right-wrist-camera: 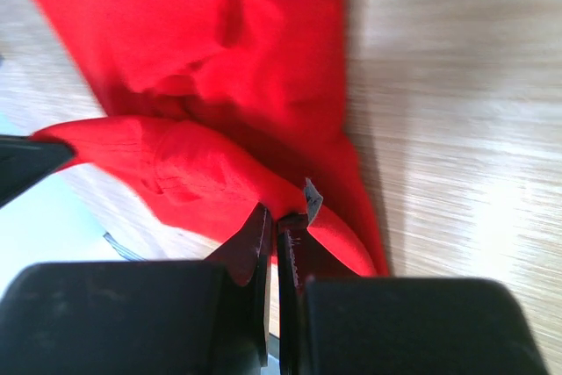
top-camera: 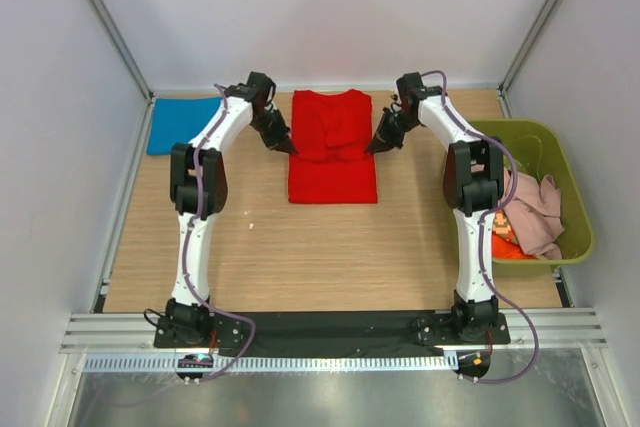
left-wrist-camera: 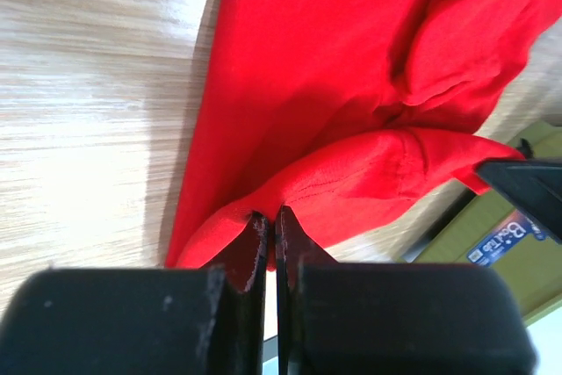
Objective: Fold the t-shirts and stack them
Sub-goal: Fold the tshirt
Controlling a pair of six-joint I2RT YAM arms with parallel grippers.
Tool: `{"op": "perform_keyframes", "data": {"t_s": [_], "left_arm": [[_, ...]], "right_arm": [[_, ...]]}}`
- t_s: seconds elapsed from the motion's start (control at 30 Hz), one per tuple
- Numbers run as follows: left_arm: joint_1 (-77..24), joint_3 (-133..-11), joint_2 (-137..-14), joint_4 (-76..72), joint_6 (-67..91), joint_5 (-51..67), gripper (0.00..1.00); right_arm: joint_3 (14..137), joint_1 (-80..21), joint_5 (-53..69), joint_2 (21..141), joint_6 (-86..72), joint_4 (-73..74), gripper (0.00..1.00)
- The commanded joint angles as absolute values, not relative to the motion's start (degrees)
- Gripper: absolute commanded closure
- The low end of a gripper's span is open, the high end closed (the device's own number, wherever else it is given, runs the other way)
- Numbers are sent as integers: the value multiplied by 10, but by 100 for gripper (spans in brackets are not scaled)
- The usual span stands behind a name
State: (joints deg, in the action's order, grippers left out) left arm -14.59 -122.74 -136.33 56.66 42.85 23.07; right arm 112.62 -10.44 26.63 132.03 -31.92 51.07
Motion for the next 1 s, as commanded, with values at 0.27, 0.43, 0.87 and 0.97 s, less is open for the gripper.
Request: {"op": "perform_keyframes", "data": {"t_s": [0.27, 0.43, 0.87, 0.97], "left_arm": [[-127, -1291, -1386, 550, 447, 262, 97], [-127, -1293, -1400, 540, 450, 272, 90], [-124, -1310, -1347, 598, 390, 163, 41], [-121, -1244, -1279, 593, 360, 127, 38]], "right_arm": [[1196, -100, 279, 1344, -335, 510, 99], [1202, -96, 277, 1361, -335, 503, 98], [1332, -81, 214, 1379, -309, 583, 56], [1339, -90, 166, 1347, -288, 620, 48]]}}
